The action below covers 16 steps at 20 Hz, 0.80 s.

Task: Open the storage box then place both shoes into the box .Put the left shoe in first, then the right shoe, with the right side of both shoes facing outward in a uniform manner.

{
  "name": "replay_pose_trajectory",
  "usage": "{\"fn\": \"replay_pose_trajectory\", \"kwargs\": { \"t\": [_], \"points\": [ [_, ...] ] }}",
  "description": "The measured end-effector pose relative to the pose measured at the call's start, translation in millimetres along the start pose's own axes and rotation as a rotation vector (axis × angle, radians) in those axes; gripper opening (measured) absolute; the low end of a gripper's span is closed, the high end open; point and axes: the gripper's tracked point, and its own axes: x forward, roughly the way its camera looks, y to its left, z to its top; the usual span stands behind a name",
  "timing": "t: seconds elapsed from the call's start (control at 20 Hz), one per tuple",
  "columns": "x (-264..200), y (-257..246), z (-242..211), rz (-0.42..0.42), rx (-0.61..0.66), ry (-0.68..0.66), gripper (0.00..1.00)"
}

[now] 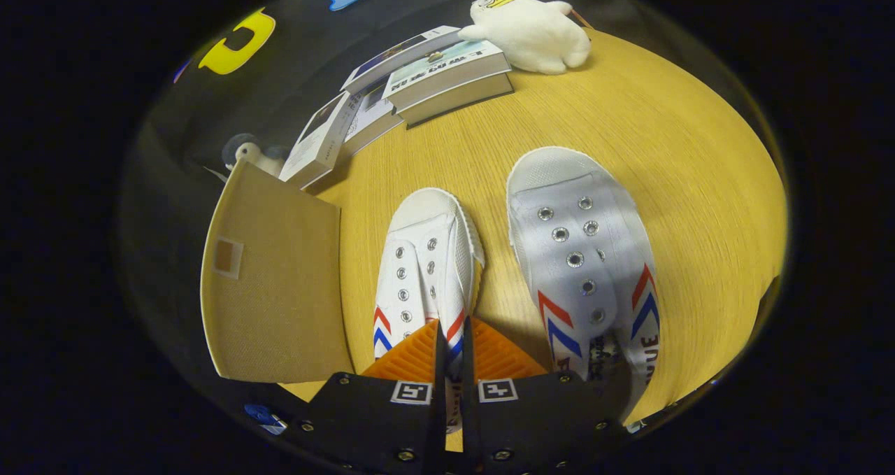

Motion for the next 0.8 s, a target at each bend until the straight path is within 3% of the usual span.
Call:
{"fn": "replay_pose_trajectory", "kwargs": {
  "t": [0.8],
  "points": [
    [-94, 129, 55, 0.229, -0.028, -0.125, 0.10]
  ]
}}
